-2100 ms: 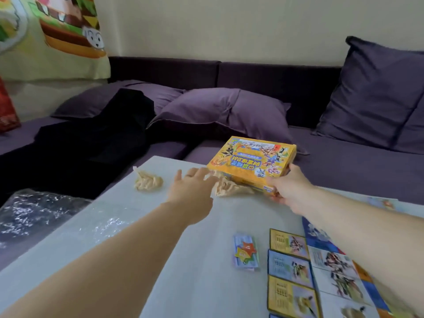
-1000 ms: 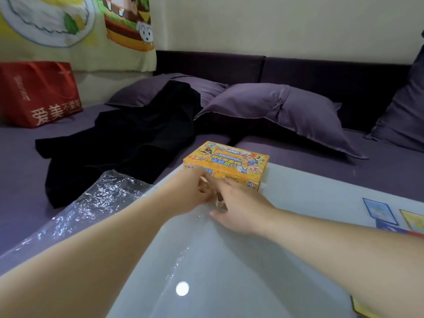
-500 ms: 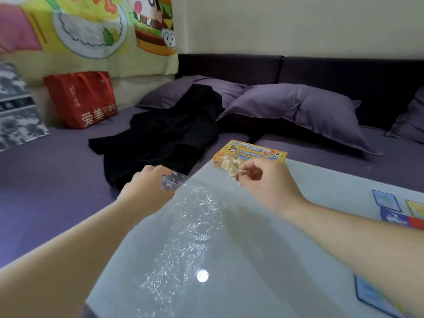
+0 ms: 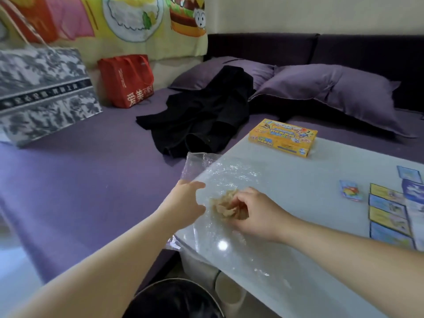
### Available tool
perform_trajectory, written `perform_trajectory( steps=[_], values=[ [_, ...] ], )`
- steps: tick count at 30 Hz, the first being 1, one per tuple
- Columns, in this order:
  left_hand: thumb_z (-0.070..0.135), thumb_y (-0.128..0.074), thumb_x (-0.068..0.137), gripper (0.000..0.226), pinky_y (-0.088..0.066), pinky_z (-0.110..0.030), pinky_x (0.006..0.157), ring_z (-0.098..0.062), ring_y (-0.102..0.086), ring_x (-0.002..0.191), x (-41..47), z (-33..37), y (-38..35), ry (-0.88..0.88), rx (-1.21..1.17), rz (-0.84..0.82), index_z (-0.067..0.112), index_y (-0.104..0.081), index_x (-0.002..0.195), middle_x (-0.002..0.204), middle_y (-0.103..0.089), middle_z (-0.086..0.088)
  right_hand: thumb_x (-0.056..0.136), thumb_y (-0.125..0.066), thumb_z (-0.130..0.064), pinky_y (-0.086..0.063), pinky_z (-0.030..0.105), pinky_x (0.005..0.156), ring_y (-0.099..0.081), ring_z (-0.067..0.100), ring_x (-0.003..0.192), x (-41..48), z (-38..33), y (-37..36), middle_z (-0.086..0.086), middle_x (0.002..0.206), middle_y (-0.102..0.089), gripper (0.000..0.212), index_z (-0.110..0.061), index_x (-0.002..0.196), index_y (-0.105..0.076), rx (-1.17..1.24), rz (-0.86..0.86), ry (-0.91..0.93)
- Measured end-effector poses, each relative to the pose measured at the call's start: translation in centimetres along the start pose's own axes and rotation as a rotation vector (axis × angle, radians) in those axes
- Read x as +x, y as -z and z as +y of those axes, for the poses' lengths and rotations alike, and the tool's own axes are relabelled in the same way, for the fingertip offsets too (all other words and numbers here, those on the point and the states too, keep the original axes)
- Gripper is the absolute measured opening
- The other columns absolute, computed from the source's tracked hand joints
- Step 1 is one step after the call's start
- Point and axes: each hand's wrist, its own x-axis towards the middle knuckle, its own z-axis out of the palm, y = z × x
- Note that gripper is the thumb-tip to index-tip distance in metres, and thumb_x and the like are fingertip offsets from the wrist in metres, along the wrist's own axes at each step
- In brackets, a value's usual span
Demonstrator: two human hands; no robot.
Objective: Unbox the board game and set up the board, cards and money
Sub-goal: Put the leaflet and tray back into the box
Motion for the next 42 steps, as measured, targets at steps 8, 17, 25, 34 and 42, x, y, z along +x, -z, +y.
perform_trajectory(
  steps=[8, 17, 25, 34, 42],
  values=[
    [0.017, -0.068, 0.082, 0.075, -0.055, -0.027, 0.080, -0.012, -0.061, 0.087, -5.1, 1.6, 0.2, -0.077, -0.145, -0.312, 0.036, -0.031, 0.145, 0.121, -0.049, 0.011, 0.064, -0.080, -0.052, -0.035, 0.024, 0.099, -0.040, 0.011, 0.119, -1.9, -0.2, 1.0, -0.007, 0.132, -0.038, 0.087, -0.021, 0.134, -0.038, -0.288, -0.230, -0.116],
    [0.056, -0.069, 0.073, 0.075, -0.032, -0.028, 0.100, -0.017, -0.032, 0.121, -11.2, 1.3, -0.4, -0.252, 0.224, -0.090, 0.032, -0.037, 0.136, 0.134, -0.033, 0.004, 0.084, -0.063, -0.008, -0.036, 0.016, 0.058, -0.048, 0.009, 0.063, -8.2, -2.9, -2.0, -0.006, 0.065, -0.054, 0.019, -0.019, 0.070, -0.057, 0.122, -0.030, -0.007],
    [0.048, -0.084, 0.059, 0.088, -0.046, -0.043, 0.099, -0.020, -0.062, 0.111, -17.6, 1.2, -2.0, -0.189, -1.375, -0.213, 0.048, -0.040, 0.134, 0.135, -0.053, -0.004, 0.087, -0.064, -0.009, -0.054, 0.022, 0.080, -0.069, 0.010, 0.089, -13.0, -7.9, -1.9, -0.002, 0.094, -0.074, 0.016, -0.018, 0.099, -0.070, 0.784, 0.151, -0.046],
    [0.016, -0.047, 0.098, 0.011, -0.055, -0.035, 0.065, -0.020, -0.068, 0.071, -20.0, 4.7, -4.8, 0.203, -1.771, 0.185, 0.015, -0.057, 0.101, 0.081, -0.067, -0.008, 0.098, -0.044, -0.016, -0.043, 0.023, 0.094, -0.055, 0.011, 0.099, -14.8, -10.0, -5.4, -0.004, 0.113, -0.049, 0.029, -0.011, 0.121, -0.060, 0.077, -0.002, 0.083],
    [0.001, -0.044, 0.095, 0.026, -0.057, -0.046, 0.064, -0.025, -0.066, 0.065, -19.8, 1.5, -4.5, 0.306, -1.651, 0.228, 0.019, -0.062, 0.092, 0.080, -0.066, -0.011, 0.081, -0.060, -0.034, -0.040, 0.008, 0.078, -0.055, 0.001, 0.089, -15.3, -9.8, -1.0, -0.012, 0.102, -0.060, 0.025, -0.028, 0.105, -0.064, 0.233, 0.510, 0.178]
  ],
)
